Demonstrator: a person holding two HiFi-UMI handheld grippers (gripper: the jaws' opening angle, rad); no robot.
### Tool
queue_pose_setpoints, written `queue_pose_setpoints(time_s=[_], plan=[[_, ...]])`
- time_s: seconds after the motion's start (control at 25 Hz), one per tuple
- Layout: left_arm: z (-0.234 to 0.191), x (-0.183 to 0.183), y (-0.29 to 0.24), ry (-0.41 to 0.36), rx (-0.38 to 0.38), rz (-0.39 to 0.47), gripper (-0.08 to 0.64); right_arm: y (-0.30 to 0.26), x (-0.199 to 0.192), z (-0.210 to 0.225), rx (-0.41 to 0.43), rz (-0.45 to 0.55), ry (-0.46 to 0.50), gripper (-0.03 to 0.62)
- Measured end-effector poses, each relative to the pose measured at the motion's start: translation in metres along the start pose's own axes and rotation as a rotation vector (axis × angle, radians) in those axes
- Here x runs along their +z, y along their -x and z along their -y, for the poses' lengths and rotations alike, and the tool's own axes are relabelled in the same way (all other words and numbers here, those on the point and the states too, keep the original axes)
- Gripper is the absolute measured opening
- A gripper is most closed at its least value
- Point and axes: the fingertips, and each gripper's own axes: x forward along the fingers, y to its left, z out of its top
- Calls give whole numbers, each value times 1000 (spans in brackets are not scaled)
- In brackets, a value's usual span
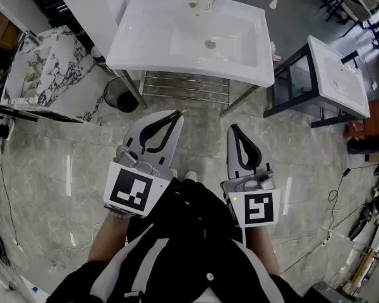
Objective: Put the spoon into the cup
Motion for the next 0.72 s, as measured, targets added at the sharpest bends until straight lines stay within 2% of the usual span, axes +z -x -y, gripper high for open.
queue_pose_setpoints(time_s=[0.16,0.72], plan=[[-1,-1,0,-2,1,2,5,-2,5,-2,15,44,16,0],[-3,-4,1,-2,-12,1,5,-4,1,-3,-3,35,-13,0]])
